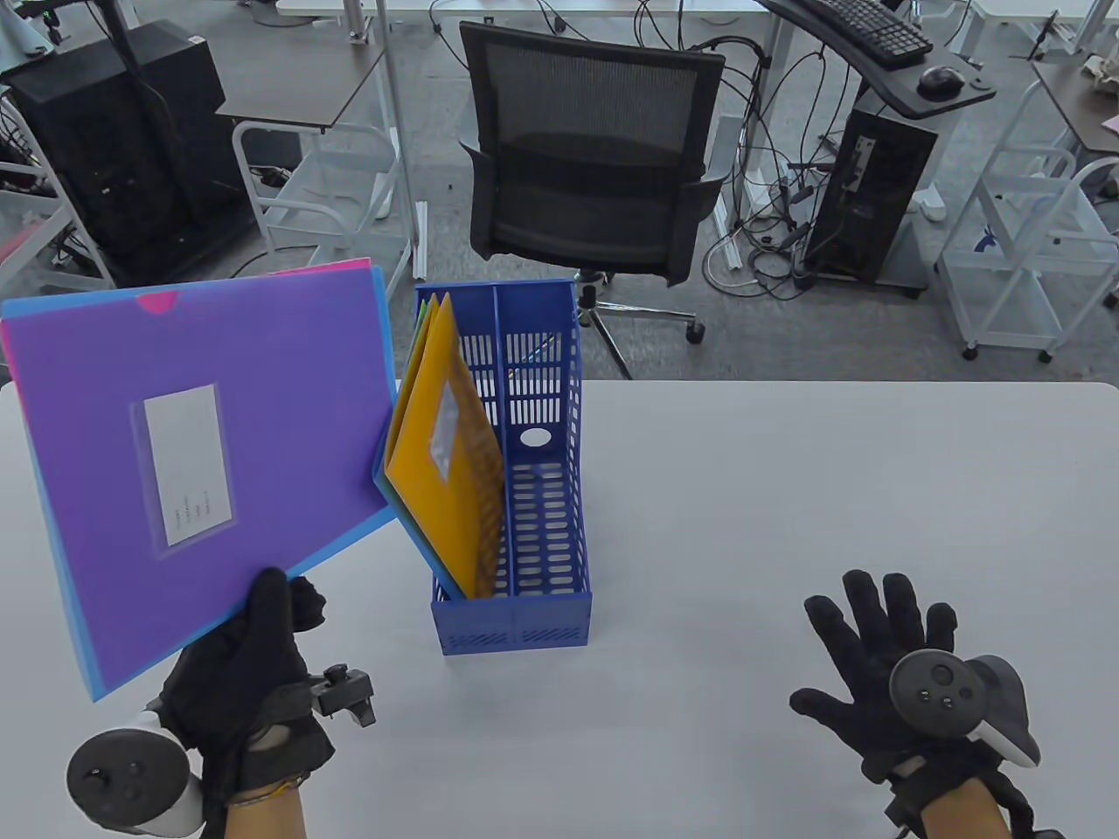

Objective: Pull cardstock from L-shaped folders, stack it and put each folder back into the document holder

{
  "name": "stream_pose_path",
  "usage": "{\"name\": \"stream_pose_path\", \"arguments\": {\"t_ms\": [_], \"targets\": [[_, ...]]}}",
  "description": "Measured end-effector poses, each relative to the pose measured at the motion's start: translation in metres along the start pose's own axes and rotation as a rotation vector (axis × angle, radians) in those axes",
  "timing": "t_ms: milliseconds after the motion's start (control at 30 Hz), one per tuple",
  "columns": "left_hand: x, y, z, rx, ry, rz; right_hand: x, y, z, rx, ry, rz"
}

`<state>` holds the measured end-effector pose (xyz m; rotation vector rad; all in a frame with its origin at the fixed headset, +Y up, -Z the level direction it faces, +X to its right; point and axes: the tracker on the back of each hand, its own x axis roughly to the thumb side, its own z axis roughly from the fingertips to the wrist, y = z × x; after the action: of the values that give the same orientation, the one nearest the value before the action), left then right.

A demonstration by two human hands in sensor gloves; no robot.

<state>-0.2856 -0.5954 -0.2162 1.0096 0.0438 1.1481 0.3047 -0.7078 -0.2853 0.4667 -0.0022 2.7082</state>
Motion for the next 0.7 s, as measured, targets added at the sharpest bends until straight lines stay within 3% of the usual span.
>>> {"name": "stream_pose_path", "arguments": {"t_ms": [433, 700], "targets": [[0.025, 0.000, 0.007, 0.054, -0.087, 0.186, 0.000, 0.000, 0.000, 0.000, -0.002, 0.000], [0.046, -0.014, 0.013, -0.010, -0.125, 0.331, 0.000, 0.000, 0.000, 0.000, -0.005, -0.006]]}}
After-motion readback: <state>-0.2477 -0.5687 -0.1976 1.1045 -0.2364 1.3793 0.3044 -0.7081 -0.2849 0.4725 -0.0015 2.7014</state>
